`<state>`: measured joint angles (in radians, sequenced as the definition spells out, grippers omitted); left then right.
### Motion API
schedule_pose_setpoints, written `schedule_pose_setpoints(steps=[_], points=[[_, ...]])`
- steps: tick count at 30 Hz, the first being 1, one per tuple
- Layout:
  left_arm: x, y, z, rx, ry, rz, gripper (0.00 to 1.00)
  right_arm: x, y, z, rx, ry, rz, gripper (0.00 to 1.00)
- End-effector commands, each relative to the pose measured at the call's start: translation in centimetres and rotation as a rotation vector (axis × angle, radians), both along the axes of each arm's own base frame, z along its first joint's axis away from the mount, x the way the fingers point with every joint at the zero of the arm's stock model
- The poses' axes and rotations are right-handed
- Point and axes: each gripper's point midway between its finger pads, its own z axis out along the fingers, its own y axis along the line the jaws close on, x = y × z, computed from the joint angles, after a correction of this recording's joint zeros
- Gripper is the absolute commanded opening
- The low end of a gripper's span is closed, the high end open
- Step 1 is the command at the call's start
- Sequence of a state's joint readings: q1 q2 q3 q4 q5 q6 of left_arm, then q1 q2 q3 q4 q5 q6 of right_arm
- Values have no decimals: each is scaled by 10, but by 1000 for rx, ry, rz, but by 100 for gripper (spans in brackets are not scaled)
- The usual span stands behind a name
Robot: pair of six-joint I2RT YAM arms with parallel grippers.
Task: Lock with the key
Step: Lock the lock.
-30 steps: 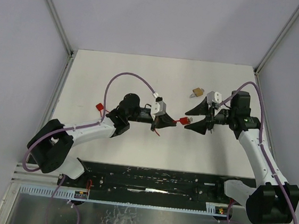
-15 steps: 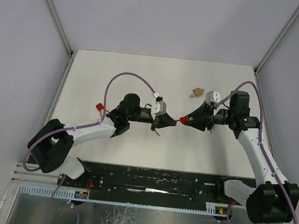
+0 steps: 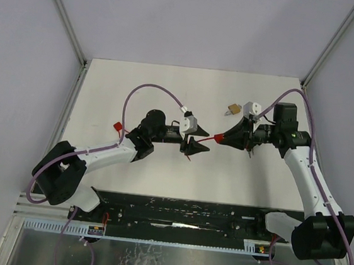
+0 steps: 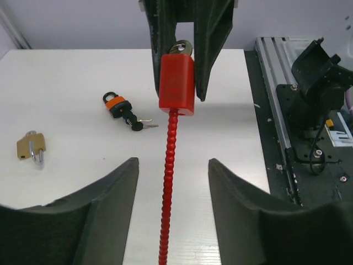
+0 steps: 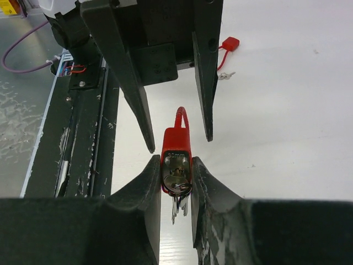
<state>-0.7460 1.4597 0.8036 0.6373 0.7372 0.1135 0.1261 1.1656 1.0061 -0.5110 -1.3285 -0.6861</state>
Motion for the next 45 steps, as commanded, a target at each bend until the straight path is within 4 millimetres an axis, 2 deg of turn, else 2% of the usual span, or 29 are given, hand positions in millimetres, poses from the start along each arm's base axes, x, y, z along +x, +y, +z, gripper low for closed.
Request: schedule_pose_setpoints(steps=[1,8,11,17,21,25,29,34,39,45], points=[[5,5,33,-86,-76,66,56,3,-2,13,-13,-16,-7,2],[5,26,40,-125,-127,125,59,13,-17,16,-62,-27,-74,1],[4,29,40,-138,-134,123,60,14,-20,18,-90,-38,-86,0],[7,20,43,-156,-105,105,59,16,-22,14,-113,15,-91,0],[21,11,41,-166,-110,200,58,17,-20,16,-106,72,-78,0],[24,2,38,-153,-149,253,57,20,-20,15,-107,99,-91,0],[32,-8,33,-113,-177,313,52,23,-20,15,-106,115,-103,0],[43,-19,23,-54,-163,351,39,24,-20,13,-103,133,-106,0],[44,-25,20,-34,-168,341,32,24,-19,12,-103,144,-105,0],[40,-27,18,-22,-170,319,31,24,-19,12,-102,144,-104,0]])
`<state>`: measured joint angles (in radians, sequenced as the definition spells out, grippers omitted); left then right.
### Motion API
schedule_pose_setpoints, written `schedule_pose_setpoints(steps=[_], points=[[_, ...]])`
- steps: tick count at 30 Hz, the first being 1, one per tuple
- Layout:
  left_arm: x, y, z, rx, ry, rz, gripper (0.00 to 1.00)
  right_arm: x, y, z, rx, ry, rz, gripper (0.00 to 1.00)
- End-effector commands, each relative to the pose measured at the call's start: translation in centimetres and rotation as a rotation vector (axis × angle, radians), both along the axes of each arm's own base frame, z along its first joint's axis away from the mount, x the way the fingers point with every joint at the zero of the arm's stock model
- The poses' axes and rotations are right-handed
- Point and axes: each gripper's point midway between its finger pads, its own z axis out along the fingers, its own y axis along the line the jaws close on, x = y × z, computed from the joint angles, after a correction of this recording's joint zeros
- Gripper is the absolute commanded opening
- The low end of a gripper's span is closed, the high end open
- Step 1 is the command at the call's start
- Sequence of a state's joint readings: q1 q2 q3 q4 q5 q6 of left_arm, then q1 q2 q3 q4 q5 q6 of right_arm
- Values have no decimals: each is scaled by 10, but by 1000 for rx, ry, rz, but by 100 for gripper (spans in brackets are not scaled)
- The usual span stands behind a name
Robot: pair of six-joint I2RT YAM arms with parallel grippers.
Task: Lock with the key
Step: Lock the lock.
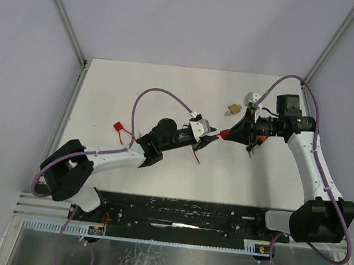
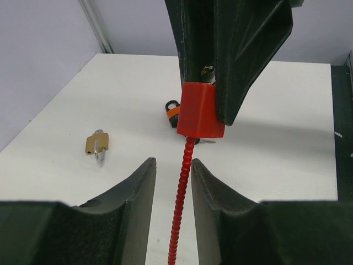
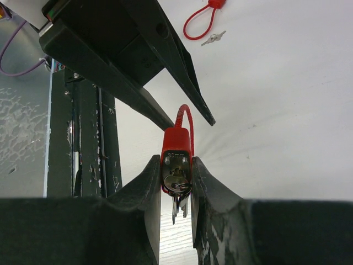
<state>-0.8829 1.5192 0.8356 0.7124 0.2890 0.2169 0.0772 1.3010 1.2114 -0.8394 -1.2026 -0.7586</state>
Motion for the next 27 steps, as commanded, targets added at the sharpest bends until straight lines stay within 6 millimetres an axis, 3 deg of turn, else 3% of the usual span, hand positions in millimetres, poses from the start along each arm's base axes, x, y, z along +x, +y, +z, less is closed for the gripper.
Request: schedule_pose_setpoints(steps=[1,13,20,24,27], points=[[2,-4,10,-1,-38,0,32,3,2,18,26,-37,6,0],[-13,24,27,-60,-41,14,43,3,-2,27,10,-72,-7,0],[-39,50,39,-190,182,18,45,8,-11,48,96,48,-69,0],[-30,69,41,-273,299,130,49,15,-13,42,110,96,-95,0],[-24,72,24,-240,392,166,49,16,-13,41,122,116,-93,0]])
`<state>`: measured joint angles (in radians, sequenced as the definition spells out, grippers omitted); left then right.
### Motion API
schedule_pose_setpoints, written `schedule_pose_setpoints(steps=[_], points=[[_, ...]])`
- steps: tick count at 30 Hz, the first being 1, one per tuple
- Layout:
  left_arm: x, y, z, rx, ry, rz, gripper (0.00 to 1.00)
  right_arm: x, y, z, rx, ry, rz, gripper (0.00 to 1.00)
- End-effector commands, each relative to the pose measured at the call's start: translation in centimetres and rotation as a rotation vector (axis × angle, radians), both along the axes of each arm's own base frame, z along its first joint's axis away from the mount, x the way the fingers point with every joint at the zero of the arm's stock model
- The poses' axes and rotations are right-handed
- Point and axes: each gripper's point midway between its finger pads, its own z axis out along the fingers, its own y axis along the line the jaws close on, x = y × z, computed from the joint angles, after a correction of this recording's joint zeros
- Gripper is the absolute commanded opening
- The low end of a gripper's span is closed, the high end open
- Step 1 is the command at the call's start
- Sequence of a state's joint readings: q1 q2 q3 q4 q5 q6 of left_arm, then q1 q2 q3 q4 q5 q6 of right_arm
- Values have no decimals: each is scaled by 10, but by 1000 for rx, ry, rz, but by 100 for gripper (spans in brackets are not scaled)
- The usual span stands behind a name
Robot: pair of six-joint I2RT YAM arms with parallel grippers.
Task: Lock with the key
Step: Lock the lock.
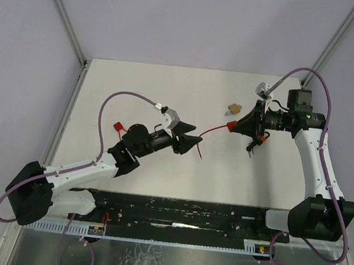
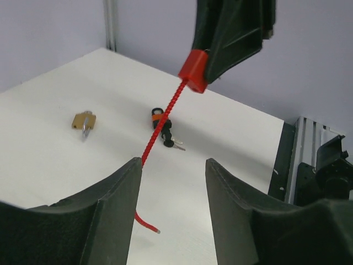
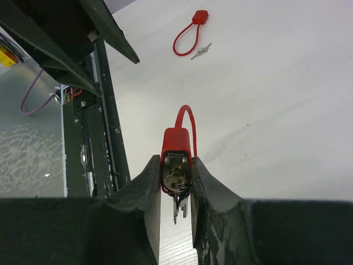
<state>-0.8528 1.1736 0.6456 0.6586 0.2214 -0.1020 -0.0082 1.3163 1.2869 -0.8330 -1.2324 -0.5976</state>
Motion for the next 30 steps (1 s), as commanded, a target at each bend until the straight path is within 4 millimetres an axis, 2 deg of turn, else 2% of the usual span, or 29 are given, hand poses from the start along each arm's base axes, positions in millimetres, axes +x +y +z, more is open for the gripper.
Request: schedule_pose_setpoints(steps=[1,6,8,13,18,20,22,24,27,30], points=[[16,11,-23,-13,208,82,49,-1,4,15,74,26,22,0],[31,13,-45,-33,343,57,49,0,3,14,77,29,17,0],[36,14,-49,-51,379,38,49,1,2,13,76,31,14,0],[36,11,-51,-79,401,-19,50,2,2,10,69,32,11,0],[26,4,-34,-59,272,-115,51,3,1,6,60,38,8,0],[27,-3,-19,-72,170,-125,51,3,1,4,58,43,11,0],[27,-14,-15,-28,52,-108,51,1,1,5,59,39,18,0],[32,-26,-12,19,-31,-80,52,-1,2,7,66,31,30,0],[48,-35,-11,48,-64,-38,51,-3,2,8,68,22,35,0],[55,-42,-12,57,-81,-38,49,-3,2,8,71,21,39,0]])
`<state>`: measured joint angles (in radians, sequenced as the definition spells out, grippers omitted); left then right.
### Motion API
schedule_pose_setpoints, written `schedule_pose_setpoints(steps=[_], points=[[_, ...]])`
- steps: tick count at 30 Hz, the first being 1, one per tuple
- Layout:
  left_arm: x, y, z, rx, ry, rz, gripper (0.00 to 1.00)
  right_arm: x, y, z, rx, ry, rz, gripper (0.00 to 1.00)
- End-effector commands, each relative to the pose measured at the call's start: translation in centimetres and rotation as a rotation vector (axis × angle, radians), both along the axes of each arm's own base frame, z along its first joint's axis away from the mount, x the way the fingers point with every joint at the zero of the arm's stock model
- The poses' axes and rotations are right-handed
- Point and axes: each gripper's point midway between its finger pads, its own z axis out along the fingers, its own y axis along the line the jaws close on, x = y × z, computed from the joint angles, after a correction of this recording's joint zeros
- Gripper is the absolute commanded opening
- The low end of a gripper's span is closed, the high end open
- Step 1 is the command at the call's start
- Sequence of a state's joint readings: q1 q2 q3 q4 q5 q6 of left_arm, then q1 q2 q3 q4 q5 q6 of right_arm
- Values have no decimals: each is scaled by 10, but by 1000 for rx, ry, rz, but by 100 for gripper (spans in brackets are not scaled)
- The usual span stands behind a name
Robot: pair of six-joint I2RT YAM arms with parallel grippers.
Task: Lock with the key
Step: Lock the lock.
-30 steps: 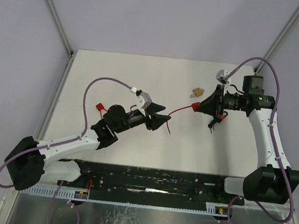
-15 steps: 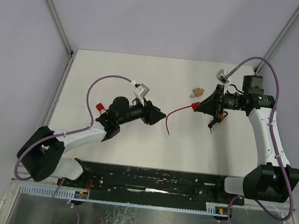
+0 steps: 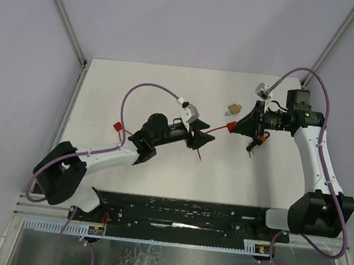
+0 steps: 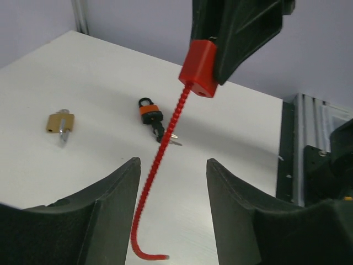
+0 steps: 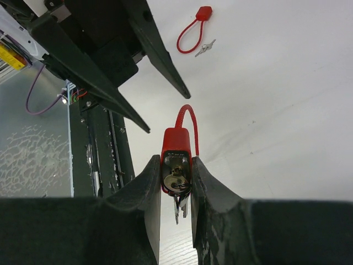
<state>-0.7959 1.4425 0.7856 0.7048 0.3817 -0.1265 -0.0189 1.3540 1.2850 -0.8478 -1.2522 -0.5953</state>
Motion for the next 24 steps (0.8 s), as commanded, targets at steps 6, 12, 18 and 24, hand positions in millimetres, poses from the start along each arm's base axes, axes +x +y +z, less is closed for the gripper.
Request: schedule_pose_setpoints(steps=[6,12,18,24], points=[[21,-15,20,-16,-156,34,44,-9,4,15,58,-36,46,0],[24,-31,21,5,-170,8,39,-10,7,13,56,-34,58,0],[23,-46,16,44,-168,-52,24,-10,9,11,49,-37,66,0],[13,-52,20,33,-198,-119,22,-10,10,7,45,-26,71,0]])
